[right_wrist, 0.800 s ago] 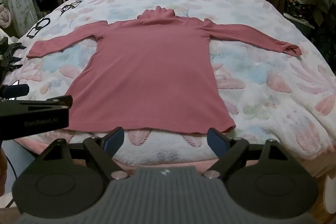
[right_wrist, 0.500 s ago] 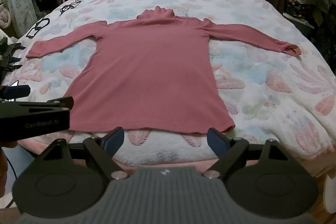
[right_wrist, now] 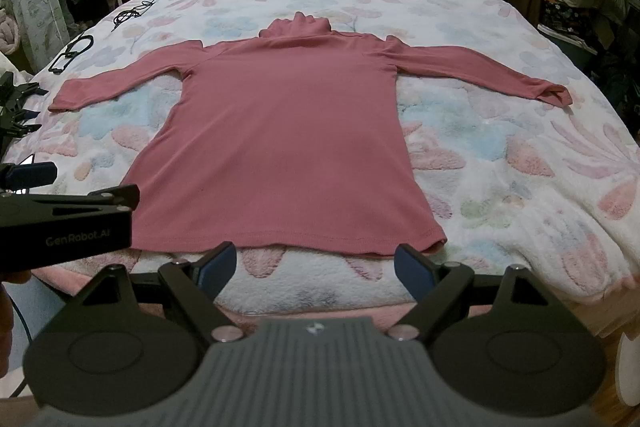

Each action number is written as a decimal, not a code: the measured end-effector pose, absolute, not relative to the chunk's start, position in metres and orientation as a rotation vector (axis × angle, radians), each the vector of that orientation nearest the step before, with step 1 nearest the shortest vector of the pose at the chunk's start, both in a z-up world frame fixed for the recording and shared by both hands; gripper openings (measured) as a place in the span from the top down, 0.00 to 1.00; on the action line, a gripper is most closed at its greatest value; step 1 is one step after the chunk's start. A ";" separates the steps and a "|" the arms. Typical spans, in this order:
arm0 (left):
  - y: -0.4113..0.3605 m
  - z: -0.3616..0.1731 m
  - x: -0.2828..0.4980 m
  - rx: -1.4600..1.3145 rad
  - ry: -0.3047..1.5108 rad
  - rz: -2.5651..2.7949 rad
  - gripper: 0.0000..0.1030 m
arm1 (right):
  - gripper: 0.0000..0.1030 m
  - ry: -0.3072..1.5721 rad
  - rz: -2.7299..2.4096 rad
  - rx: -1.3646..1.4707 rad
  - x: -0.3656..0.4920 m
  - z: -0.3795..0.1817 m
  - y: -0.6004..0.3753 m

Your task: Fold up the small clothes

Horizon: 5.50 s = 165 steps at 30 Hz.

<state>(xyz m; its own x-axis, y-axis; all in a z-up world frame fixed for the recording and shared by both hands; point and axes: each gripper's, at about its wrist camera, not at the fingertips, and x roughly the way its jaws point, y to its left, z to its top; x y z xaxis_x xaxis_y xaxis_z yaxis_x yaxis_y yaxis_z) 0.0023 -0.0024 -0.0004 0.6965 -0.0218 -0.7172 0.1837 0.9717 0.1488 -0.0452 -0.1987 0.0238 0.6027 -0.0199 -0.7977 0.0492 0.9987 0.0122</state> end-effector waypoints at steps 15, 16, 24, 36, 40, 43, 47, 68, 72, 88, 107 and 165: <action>-0.005 0.000 0.002 0.217 0.793 -0.120 0.00 | 0.20 0.923 -0.040 0.034 -0.045 0.024 -0.199; -0.005 0.000 0.002 0.218 0.793 -0.119 0.00 | 0.20 0.923 -0.041 0.034 -0.045 0.024 -0.199; -0.005 0.000 0.002 0.216 0.792 -0.120 0.00 | 0.20 0.922 -0.042 0.034 -0.045 0.024 -0.199; -0.009 0.002 0.001 0.217 0.795 -0.124 0.00 | 0.20 0.922 -0.048 0.039 -0.045 0.022 -0.205; -0.010 0.002 0.002 0.217 0.794 -0.125 0.00 | 0.20 0.921 -0.049 0.040 -0.046 0.022 -0.205; -0.010 0.003 0.002 0.214 0.796 -0.125 0.00 | 0.20 0.922 -0.049 0.040 -0.046 0.022 -0.205; -0.011 0.002 0.001 0.212 0.796 -0.128 0.00 | 0.20 0.922 -0.049 0.040 -0.046 0.022 -0.205; -0.009 0.002 0.000 0.204 0.796 -0.131 0.00 | 0.20 0.922 -0.048 0.040 -0.046 0.022 -0.205; -0.008 0.001 0.000 0.193 0.803 -0.142 0.00 | 0.20 0.921 -0.048 0.040 -0.046 0.022 -0.205; 0.057 -0.024 0.092 -0.036 0.833 -0.293 0.23 | 0.20 0.680 -0.002 0.033 0.006 0.010 -0.254; 0.263 -0.057 0.291 -0.116 0.794 -0.054 0.21 | 0.20 0.889 -0.093 0.197 0.184 -0.059 -0.316; -0.127 -0.046 0.422 -0.259 1.048 -0.689 0.50 | 0.28 0.953 -0.041 0.147 0.288 -0.075 -0.403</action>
